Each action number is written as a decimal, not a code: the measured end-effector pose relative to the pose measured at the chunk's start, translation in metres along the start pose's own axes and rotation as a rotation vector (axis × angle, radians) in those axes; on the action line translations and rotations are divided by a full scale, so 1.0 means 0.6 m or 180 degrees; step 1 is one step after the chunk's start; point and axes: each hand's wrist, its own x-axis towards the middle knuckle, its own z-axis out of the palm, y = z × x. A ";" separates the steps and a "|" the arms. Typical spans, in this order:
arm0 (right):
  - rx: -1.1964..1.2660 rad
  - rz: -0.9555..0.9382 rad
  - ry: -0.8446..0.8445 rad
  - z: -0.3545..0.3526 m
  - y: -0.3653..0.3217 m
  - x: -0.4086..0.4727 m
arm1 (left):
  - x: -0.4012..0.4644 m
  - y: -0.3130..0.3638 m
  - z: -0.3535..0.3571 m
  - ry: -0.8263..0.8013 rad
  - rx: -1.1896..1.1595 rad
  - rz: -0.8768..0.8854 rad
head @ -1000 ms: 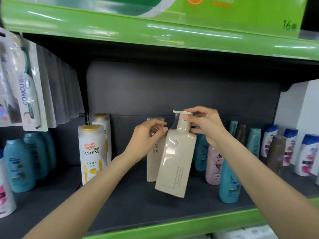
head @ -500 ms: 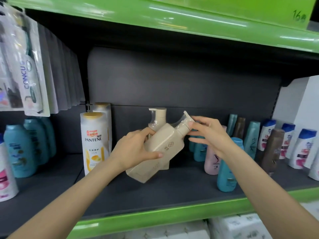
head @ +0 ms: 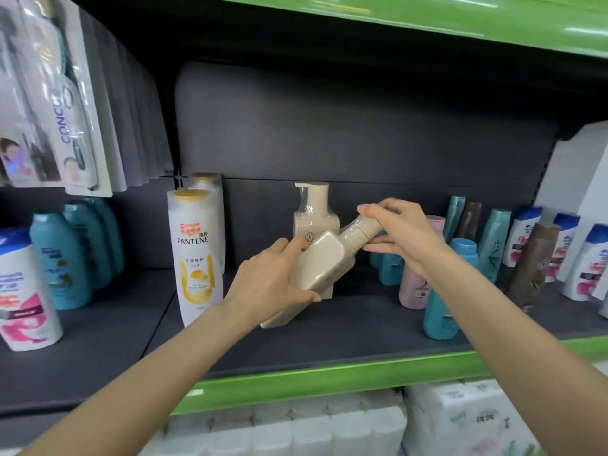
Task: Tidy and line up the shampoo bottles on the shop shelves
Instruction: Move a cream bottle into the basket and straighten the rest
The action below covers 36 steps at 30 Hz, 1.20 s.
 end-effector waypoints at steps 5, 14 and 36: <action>0.0003 -0.0117 -0.0221 -0.006 -0.003 -0.007 | 0.007 -0.034 -0.012 -0.0837 -0.1154 0.0093; 0.0309 -0.0356 -0.1038 -0.030 0.004 -0.025 | -0.011 -0.043 -0.007 -0.1130 -0.1647 -0.0234; 0.0576 -0.0371 -0.0874 -0.034 0.033 -0.028 | -0.042 -0.034 -0.021 0.0124 -0.0051 -0.0107</action>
